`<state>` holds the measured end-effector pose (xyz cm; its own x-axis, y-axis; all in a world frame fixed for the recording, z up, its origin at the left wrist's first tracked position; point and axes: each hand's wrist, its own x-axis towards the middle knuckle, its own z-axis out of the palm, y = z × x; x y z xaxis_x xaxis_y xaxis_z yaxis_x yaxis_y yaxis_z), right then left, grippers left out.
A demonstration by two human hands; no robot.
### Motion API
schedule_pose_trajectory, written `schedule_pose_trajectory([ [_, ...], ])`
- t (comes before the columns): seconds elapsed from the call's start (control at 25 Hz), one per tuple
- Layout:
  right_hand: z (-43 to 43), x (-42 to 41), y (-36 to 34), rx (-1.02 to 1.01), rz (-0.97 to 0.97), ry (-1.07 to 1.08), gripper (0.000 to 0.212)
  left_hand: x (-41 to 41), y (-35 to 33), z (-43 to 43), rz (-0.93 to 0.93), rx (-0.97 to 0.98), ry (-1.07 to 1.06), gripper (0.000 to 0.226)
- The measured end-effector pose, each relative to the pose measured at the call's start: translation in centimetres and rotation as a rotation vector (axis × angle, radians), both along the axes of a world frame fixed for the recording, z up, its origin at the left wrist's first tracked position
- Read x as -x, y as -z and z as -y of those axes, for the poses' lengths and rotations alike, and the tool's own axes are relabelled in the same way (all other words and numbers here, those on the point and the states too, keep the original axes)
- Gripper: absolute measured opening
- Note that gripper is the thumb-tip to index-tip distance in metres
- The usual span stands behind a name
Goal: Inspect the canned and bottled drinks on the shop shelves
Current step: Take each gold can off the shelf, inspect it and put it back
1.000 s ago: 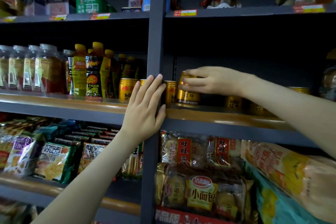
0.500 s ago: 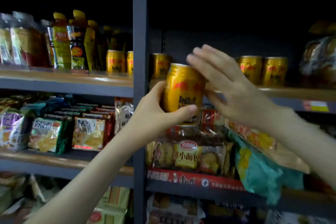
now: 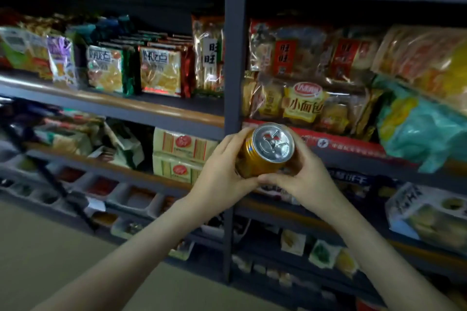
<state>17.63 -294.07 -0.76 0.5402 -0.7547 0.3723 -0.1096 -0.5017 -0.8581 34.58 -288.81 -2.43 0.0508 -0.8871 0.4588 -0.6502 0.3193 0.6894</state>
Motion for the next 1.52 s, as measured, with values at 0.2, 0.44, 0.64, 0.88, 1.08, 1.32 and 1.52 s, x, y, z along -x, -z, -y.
schedule_pose_trajectory([
  [0.2,-0.8,0.6,2.9,-0.016,-0.275,-0.379,0.122,-0.3,0.4,-2.8,-0.738,-0.456,0.095,0.054],
  [0.44,-0.9,-1.2,5.4,0.567,-0.136,-0.205,0.070,-0.6,2.1,-2.7,-1.126,-0.786,0.205,0.052],
  [0.64,-0.5,-0.4,6.0,0.344,-0.164,-0.123,0.070,-0.4,1.1,-3.4,-0.690,-0.689,0.012,0.101],
  [0.88,-0.1,0.2,6.3,0.238,-0.309,-0.051,0.073,2.5,0.5,-3.3,0.179,-0.354,-0.117,0.076],
  [1.08,1.1,3.0,4.6,-0.084,-0.176,-0.098,0.085,1.6,1.2,-0.7,-0.614,-0.564,-0.056,0.041],
  [1.32,1.5,4.5,5.1,-0.289,0.143,-0.063,0.079,3.0,0.9,1.1,-1.399,-0.795,0.109,0.039],
  [1.52,1.2,4.2,3.4,-0.205,0.222,0.095,0.060,4.1,0.9,2.2,-1.495,-0.927,0.246,0.056],
])
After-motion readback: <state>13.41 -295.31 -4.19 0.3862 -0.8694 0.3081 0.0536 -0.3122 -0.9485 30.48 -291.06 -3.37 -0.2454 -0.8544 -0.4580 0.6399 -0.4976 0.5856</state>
